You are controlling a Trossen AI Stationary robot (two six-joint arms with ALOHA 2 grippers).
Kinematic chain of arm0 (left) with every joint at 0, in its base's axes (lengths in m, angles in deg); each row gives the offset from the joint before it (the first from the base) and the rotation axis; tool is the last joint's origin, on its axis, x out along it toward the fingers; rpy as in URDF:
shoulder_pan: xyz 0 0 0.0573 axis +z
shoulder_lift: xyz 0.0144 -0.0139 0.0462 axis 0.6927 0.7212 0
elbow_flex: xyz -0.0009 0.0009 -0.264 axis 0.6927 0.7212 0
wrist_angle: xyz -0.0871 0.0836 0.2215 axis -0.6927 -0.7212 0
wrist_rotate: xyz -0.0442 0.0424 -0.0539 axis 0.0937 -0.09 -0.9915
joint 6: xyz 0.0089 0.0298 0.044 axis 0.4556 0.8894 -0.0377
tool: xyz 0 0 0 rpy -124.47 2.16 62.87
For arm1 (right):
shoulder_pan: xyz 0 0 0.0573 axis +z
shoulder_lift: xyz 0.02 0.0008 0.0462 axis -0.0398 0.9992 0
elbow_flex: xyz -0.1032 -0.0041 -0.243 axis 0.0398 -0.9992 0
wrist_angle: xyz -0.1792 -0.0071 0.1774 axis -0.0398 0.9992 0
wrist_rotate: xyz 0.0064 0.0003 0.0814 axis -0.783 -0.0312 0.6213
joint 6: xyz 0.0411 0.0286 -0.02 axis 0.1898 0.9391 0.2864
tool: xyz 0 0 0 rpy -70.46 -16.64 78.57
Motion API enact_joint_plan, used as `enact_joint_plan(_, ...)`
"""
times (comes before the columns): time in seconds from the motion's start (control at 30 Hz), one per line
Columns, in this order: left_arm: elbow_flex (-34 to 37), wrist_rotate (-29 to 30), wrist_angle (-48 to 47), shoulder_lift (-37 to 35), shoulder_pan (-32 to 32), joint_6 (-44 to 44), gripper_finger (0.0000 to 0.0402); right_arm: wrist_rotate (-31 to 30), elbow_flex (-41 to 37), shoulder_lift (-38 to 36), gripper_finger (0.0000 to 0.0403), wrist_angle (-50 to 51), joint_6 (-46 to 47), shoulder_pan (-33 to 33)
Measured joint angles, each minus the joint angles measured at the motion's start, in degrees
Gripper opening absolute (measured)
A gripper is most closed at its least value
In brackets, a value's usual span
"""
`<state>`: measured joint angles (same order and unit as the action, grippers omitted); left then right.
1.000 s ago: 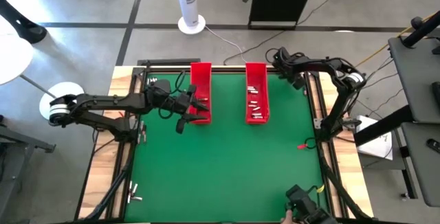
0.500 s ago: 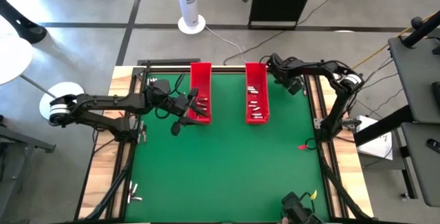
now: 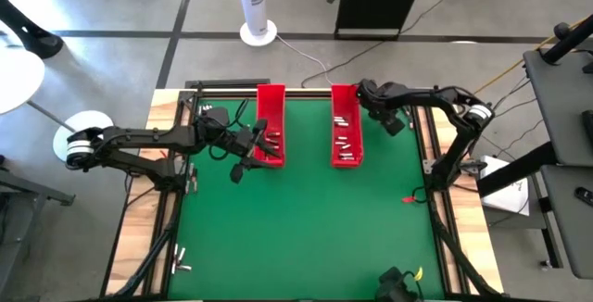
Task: Sort batteries
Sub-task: Put the brown battery into the left red bin
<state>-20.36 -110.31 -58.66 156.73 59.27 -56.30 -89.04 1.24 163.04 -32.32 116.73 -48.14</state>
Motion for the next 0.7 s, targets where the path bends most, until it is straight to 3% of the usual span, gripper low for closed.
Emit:
enact_joint_plan(0.27,0.0,0.0,-0.9,0.0,0.0,-1.4,0.0134,-1.4,0.0,-0.4,0.0196,-1.0,3.4,1.8)
enact_joint_plan(0.4,0.0,0.1,-1.2,0.0,-0.3,-1.4,0.0134,-1.8,0.0,-2.8,0.0194,0.2,-1.0,1.1)
enact_joint_plan(0.53,0.0,0.0,-1.0,0.0,-1.2,-1.2,0.0134,-1.0,0.0,-8.0,0.0195,0.2,-15.8,-2.2)
enact_joint_plan(0.7,0.0,0.1,1.1,0.0,-2.3,-1.1,0.0134,6.0,0.0,-15.0,0.0193,0.6,-44.8,-4.8)
